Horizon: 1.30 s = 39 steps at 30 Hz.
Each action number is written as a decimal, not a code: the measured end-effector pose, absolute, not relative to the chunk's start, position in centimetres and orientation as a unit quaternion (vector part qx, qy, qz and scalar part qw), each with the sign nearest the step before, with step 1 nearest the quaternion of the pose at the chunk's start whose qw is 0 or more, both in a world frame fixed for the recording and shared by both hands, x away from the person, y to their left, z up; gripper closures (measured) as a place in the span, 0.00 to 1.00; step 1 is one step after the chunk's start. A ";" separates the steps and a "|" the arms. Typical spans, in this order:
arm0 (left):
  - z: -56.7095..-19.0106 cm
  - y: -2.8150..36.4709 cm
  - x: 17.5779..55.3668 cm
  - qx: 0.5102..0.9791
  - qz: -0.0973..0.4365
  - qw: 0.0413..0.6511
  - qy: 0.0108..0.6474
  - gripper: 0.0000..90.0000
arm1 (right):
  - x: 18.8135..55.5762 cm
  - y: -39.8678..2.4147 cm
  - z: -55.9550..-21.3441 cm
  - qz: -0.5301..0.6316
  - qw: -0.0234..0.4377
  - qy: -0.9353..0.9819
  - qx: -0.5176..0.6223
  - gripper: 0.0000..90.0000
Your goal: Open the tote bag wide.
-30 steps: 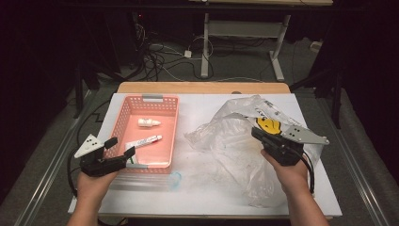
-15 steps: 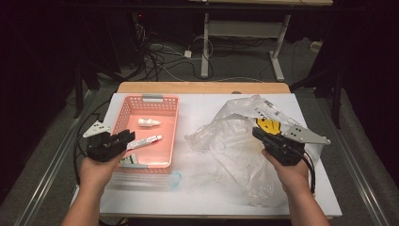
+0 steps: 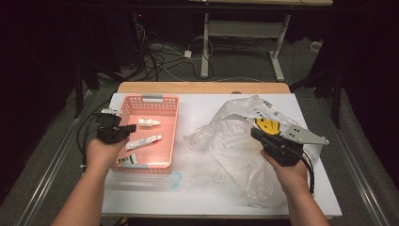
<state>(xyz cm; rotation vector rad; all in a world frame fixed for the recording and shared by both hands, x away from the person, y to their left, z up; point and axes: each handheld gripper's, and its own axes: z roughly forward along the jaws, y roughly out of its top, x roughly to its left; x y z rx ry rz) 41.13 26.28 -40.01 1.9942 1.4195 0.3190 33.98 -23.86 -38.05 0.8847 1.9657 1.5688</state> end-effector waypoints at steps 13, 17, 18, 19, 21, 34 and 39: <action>-41.6 24.9 44.5 0.786 0.099 0.230 0.565 0.98 | 34.0 -24.0 -38.0 0.573 0.234 0.716 0.323 1.00; -42.3 24.5 45.0 0.794 0.097 0.193 0.569 0.98 | 33.9 -23.9 -38.0 0.574 0.232 0.716 0.324 1.00; -42.4 24.4 45.1 0.797 0.095 0.186 0.567 0.98 | 33.9 -23.9 -38.0 0.575 0.232 0.716 0.322 1.00; -42.5 24.4 45.2 0.799 0.092 0.180 0.567 0.98 | 33.9 -23.9 -37.9 0.575 0.233 0.716 0.321 1.00; -42.9 24.2 45.4 0.802 0.087 0.168 0.566 0.98 | 33.8 -23.9 -37.9 0.575 0.233 0.716 0.321 1.00; -44.1 23.4 45.7 0.819 0.064 0.123 0.556 0.98 | 33.9 -23.9 -38.0 0.572 0.233 0.718 0.321 1.00; -44.1 23.1 45.4 0.830 0.050 0.119 0.543 0.98 | 33.9 -23.9 -38.0 0.572 0.232 0.718 0.321 1.00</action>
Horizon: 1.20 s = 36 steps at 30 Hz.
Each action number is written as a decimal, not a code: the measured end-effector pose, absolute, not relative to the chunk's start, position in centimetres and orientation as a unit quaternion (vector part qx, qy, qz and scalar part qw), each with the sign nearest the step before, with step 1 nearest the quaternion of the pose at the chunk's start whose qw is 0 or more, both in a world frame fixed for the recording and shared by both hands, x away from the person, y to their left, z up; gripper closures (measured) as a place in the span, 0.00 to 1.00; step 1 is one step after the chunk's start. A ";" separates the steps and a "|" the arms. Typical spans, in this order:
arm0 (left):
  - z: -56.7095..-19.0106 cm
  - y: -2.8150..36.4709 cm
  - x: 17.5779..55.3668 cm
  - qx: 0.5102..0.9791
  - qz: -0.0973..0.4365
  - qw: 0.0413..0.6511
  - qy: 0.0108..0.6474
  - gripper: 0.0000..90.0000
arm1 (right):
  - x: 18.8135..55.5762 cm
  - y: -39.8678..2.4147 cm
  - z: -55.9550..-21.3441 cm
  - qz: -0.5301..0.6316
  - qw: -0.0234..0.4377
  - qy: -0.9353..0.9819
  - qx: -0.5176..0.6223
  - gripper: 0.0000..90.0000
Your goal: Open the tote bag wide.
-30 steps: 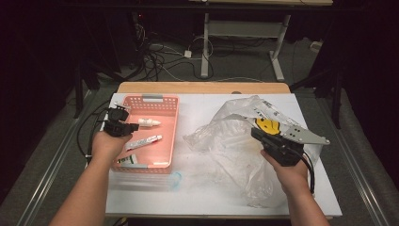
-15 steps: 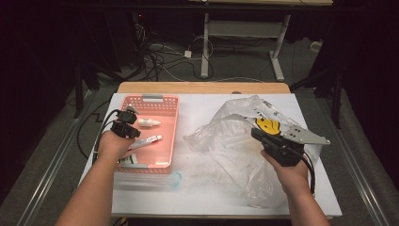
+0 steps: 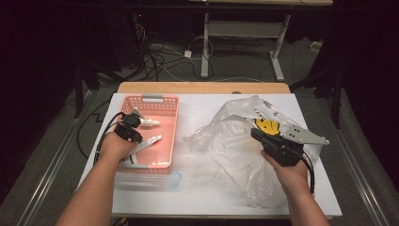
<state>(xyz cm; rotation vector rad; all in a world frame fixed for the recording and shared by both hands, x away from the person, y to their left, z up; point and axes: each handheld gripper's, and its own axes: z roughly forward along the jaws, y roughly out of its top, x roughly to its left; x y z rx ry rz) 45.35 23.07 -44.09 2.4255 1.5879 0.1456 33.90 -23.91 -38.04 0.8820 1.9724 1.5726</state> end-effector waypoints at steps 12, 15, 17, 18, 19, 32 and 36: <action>-42.8 22.2 44.7 0.846 0.047 0.156 0.508 0.98 | 33.8 -23.9 -38.0 0.574 0.231 0.717 0.322 1.00; -42.0 22.4 44.4 0.848 0.055 0.195 0.490 0.97 | 33.8 -23.9 -38.0 0.574 0.232 0.717 0.321 1.00; -41.8 22.2 44.1 0.855 0.061 0.215 0.469 0.90 | 33.8 -23.9 -38.0 0.575 0.231 0.716 0.322 1.00; -41.7 22.0 44.0 0.858 0.065 0.221 0.459 0.85 | 33.8 -23.9 -38.0 0.575 0.230 0.716 0.323 1.00; -41.7 21.9 43.9 0.861 0.068 0.225 0.451 0.77 | 33.8 -23.9 -38.0 0.574 0.231 0.717 0.321 1.00; -43.8 20.3 44.3 0.893 0.039 0.178 0.411 0.40 | 33.8 -23.9 -38.0 0.575 0.231 0.716 0.322 1.00; -44.2 19.9 44.4 0.897 0.043 0.161 0.410 0.42 | 33.9 -24.0 -38.0 0.574 0.232 0.716 0.322 1.00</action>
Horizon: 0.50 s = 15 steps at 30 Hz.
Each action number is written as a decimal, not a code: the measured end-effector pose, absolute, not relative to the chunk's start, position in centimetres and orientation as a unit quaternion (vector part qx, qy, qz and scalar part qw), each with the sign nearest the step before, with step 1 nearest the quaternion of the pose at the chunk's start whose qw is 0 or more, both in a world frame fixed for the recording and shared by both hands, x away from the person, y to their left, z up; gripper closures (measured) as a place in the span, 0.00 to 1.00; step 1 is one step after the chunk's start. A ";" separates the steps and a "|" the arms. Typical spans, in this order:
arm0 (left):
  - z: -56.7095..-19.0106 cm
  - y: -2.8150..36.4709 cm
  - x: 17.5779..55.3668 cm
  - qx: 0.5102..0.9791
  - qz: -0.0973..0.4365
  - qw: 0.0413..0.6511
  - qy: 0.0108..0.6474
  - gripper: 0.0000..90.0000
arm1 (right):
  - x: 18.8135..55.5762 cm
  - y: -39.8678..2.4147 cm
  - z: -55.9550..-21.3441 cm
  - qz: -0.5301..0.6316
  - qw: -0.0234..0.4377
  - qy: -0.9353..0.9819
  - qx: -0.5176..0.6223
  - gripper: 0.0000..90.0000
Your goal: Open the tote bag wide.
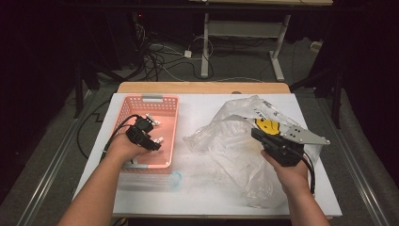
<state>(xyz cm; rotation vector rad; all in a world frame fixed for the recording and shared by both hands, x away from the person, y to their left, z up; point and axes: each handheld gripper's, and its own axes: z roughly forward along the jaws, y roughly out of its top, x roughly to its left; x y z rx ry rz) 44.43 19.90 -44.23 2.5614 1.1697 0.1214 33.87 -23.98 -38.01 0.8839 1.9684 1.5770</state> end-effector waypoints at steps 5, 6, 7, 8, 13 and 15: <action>-44.6 19.8 44.6 0.896 0.042 0.141 0.419 0.47 | 33.9 -24.0 -38.1 0.572 0.233 0.718 0.321 1.00; -44.7 19.9 44.6 0.894 0.040 0.140 0.423 0.47 | 33.9 -24.0 -38.1 0.572 0.233 0.718 0.320 1.00; -44.7 20.0 44.7 0.893 0.040 0.141 0.426 0.47 | 33.9 -24.1 -38.1 0.572 0.234 0.718 0.320 1.00; -44.7 20.0 44.7 0.892 0.039 0.141 0.428 0.47 | 33.9 -24.1 -38.1 0.572 0.234 0.718 0.320 1.00; -44.7 20.3 44.9 0.891 0.040 0.146 0.429 0.53 | 33.8 -24.1 -38.0 0.573 0.233 0.716 0.323 1.00; -44.7 20.4 44.9 0.888 0.039 0.146 0.434 0.55 | 33.8 -24.1 -38.0 0.573 0.235 0.715 0.323 1.00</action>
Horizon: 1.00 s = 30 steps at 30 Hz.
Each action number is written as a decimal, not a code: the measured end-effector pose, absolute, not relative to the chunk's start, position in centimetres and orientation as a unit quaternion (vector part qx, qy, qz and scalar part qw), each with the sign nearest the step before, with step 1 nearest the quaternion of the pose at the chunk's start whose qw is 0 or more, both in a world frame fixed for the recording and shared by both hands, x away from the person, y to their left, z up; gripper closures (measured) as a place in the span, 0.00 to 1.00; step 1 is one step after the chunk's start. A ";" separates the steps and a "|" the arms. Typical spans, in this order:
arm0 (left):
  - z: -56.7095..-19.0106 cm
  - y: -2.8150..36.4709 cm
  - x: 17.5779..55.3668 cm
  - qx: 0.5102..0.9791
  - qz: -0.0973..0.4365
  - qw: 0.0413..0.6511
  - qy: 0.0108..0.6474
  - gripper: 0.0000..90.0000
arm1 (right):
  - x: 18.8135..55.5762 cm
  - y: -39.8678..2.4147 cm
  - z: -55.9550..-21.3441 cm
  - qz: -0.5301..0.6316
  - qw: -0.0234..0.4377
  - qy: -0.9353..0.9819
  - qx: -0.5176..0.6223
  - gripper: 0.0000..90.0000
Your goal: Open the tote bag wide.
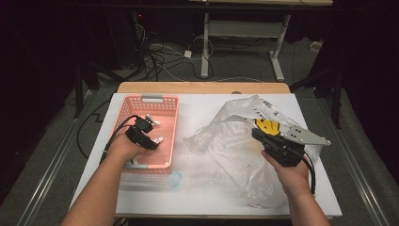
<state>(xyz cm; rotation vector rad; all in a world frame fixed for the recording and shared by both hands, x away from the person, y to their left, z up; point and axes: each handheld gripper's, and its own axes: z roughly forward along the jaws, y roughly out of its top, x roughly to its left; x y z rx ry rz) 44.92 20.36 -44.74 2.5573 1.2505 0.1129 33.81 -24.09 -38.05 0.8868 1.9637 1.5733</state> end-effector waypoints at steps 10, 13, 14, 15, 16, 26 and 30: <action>-44.8 20.5 44.9 0.888 0.046 0.155 0.431 0.70 | 33.8 -24.1 -38.1 0.571 0.236 0.717 0.322 1.00; -44.8 20.5 44.9 0.888 0.046 0.157 0.430 0.71 | 33.8 -24.1 -38.1 0.572 0.235 0.717 0.321 1.00; -44.8 20.5 44.9 0.888 0.047 0.157 0.430 0.72 | 33.8 -24.1 -38.1 0.572 0.235 0.718 0.321 1.00; -44.8 20.6 44.8 0.888 0.048 0.158 0.429 0.72 | 33.8 -24.1 -38.1 0.571 0.235 0.718 0.322 1.00; -44.8 20.5 44.8 0.888 0.048 0.158 0.428 0.72 | 33.8 -24.1 -38.1 0.571 0.234 0.717 0.323 1.00; -45.0 20.6 44.5 0.887 0.059 0.171 0.426 0.72 | 33.9 -24.2 -38.1 0.573 0.230 0.717 0.323 1.00; -44.9 20.5 44.5 0.888 0.060 0.169 0.424 0.73 | 34.3 -24.2 -38.5 0.566 0.229 0.720 0.329 1.00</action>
